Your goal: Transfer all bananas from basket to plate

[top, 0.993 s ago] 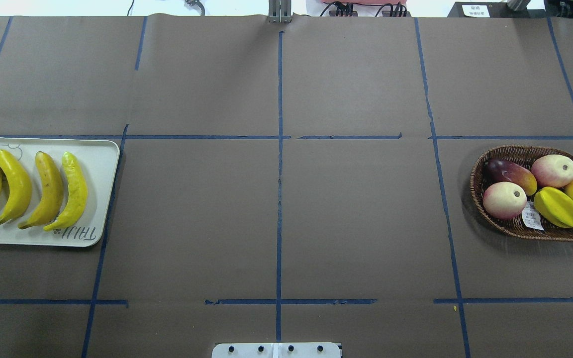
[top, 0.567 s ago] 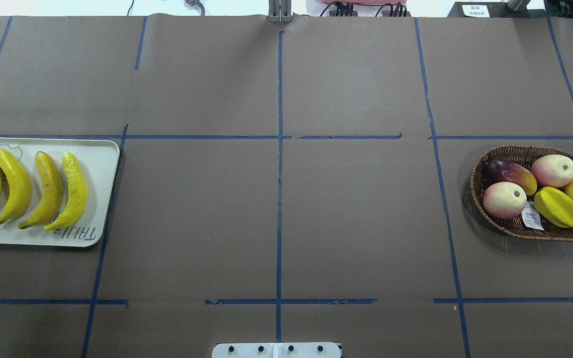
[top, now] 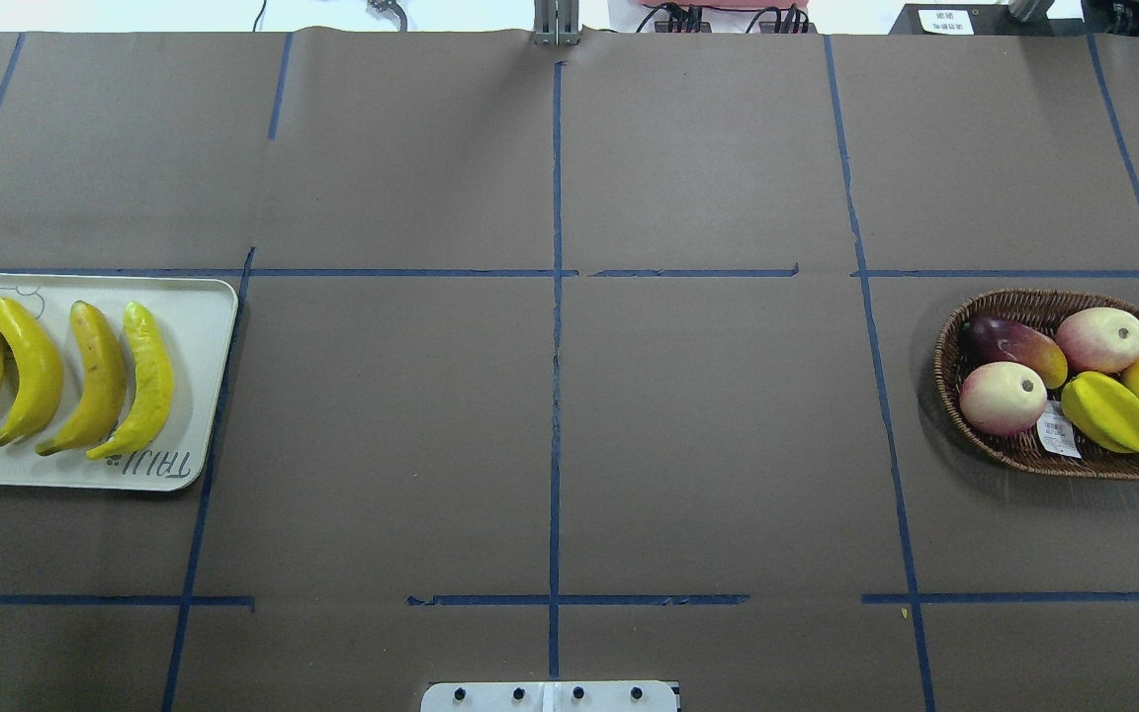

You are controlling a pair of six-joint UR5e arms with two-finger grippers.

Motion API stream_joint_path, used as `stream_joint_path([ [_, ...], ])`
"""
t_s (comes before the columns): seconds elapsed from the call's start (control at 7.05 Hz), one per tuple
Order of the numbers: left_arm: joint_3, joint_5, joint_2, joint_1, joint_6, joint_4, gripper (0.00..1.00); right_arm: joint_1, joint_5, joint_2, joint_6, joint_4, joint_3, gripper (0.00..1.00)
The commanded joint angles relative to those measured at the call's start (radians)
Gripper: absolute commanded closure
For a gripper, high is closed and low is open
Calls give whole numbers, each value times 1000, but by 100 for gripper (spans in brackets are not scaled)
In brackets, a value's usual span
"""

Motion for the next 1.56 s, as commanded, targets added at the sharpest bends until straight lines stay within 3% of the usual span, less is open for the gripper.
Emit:
stream_joint_path([
  [0.0, 0, 0, 3, 0, 0, 1, 0, 0, 1, 1, 7, -2, 2, 0],
  [1.42, 8, 0, 10, 0, 0, -10, 0, 3, -31, 12, 4, -47, 18, 0],
])
